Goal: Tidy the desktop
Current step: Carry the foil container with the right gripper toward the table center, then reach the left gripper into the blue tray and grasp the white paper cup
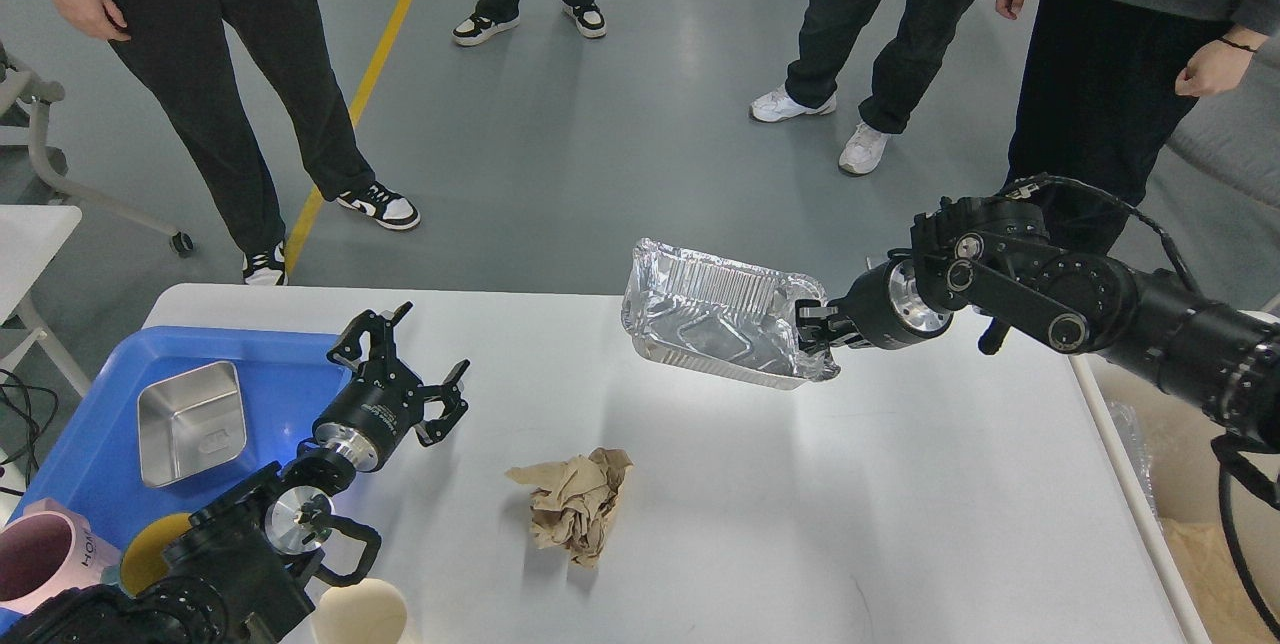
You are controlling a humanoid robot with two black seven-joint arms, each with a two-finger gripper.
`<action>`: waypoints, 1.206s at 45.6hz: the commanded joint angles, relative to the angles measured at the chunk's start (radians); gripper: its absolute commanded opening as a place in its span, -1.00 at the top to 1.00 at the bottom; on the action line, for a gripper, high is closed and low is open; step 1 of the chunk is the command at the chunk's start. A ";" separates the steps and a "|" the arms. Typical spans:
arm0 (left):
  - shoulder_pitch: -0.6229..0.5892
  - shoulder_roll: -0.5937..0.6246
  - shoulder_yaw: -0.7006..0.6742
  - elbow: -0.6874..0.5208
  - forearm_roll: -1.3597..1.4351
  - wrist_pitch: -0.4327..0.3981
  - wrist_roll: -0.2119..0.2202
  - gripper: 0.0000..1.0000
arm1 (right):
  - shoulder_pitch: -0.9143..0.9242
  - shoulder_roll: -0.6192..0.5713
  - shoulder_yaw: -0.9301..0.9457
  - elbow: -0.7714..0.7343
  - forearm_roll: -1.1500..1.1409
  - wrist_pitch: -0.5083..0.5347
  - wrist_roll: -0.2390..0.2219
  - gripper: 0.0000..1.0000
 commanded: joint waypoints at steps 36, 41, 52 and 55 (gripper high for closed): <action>-0.021 0.011 0.005 -0.003 -0.033 0.069 0.018 -0.93 | -0.020 -0.041 -0.004 -0.009 -0.079 -0.062 0.059 1.00; -0.033 0.011 0.067 -0.024 -0.033 0.067 0.014 -0.93 | -0.023 -0.041 -0.006 -0.009 -0.079 -0.062 0.059 1.00; -0.012 0.360 0.380 -0.562 -0.037 0.239 0.041 -0.93 | -0.029 -0.041 -0.007 -0.008 -0.079 -0.062 0.059 1.00; -0.012 0.530 0.449 -0.812 -0.042 0.343 0.072 -0.93 | -0.032 -0.041 -0.007 -0.008 -0.079 -0.062 0.059 1.00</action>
